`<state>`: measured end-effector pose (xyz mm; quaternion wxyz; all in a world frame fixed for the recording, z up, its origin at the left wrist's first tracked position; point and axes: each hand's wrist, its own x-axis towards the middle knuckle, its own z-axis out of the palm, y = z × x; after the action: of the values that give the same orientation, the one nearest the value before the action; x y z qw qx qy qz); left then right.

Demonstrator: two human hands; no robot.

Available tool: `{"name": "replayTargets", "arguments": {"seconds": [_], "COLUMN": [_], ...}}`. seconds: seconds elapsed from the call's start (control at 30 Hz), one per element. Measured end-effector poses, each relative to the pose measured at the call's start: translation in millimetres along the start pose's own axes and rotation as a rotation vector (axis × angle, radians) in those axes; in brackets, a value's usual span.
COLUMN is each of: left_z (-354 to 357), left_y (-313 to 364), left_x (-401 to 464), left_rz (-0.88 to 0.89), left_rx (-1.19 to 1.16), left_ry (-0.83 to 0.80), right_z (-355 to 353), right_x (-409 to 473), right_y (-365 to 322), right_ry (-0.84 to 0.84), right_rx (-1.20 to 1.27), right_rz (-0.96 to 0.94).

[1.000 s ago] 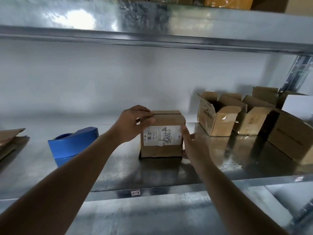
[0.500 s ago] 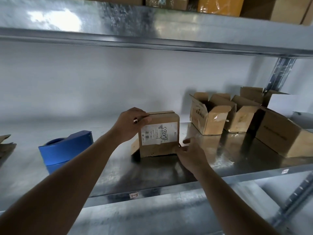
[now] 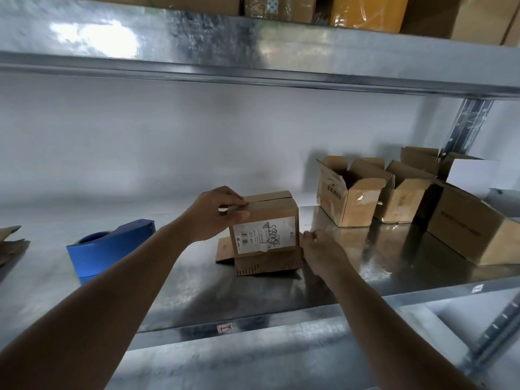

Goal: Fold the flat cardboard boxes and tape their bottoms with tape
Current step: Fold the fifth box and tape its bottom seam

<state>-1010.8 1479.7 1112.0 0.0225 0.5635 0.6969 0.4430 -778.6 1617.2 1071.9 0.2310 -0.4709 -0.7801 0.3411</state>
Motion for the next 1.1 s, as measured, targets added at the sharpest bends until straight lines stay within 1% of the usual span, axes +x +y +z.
{"name": "replayTargets", "arguments": {"seconds": [0.07,0.1,0.17,0.2,0.23,0.3,0.37,0.43,0.47,0.5,0.57,0.63,0.7,0.73,0.77,0.8,0.83,0.9,0.93,0.97,1.03,1.07,1.1], "left_z": [-1,-1,1,2,4,8,9,9,9,8,7,7,8,8,9,9,10,10,10,10,9,8,6], "left_y": [-2,-3,-3,-1,1,6,10,13,13,14,16,15,13,12,11,10,11,12,12,14,18,20,23], "left_x": [-2,-3,-3,-3,-2,1,3,2,1,0,-2,-1,1,1,2,2,2,3,4,3,1,-2,-4], "left_rz": [-0.011,-0.013,-0.023,-0.022,-0.011,0.024,0.034,0.029,0.030,0.036,0.043,0.030,0.007,-0.001,-0.003,0.004,0.014,0.028,0.039,0.052,0.082,0.099,0.117], "left_rx": [0.039,0.052,0.028,0.012,0.012,0.062,0.100,0.098,0.093,0.092,0.091,0.090,0.101,0.102,0.103,0.104,0.108,0.136,0.171,0.221,0.324,0.376,0.433], "left_ry": [-0.040,-0.050,-0.066,-0.086,-0.111,-0.159,-0.172,-0.171,-0.171,-0.168,-0.170,-0.178,-0.188,-0.194,-0.197,-0.197,-0.194,-0.193,-0.199,-0.210,-0.236,-0.246,-0.257], "right_z": [1,0,-1,-1,-1,-1,-2,-4,-2,-2,-3,-6,-9,-9,-7,-4,-3,-5,-6,-5,0,4,7], "right_x": [0,-1,0,2,3,7,7,4,7,8,14,20,25,27,31,35,36,37,38,39,37,36,35], "right_y": [1,1,3,3,1,-3,-9,-18,-20,-25,-35,-44,-47,-45,-43,-40,-39,-43,-48,-53,-63,-65,-66], "right_ry": [0.006,0.020,0.086,0.132,0.163,0.171,0.171,0.178,0.166,0.134,0.058,-0.001,-0.128,-0.181,-0.198,-0.172,-0.122,0.073,0.137,0.139,0.020,-0.004,0.012], "right_rx": [0.010,-0.030,-0.193,-0.240,-0.233,-0.011,0.210,0.276,0.250,0.217,0.221,0.360,0.473,0.457,0.423,0.381,0.331,0.161,0.044,-0.038,-0.163,-0.198,-0.210], "right_rz": [0.026,0.034,0.017,-0.005,-0.027,-0.099,-0.209,-0.349,-0.412,-0.435,-0.354,-0.149,0.069,0.107,0.090,0.030,-0.073,-0.387,-0.537,-0.638,-0.682,-0.666,-0.664]}}
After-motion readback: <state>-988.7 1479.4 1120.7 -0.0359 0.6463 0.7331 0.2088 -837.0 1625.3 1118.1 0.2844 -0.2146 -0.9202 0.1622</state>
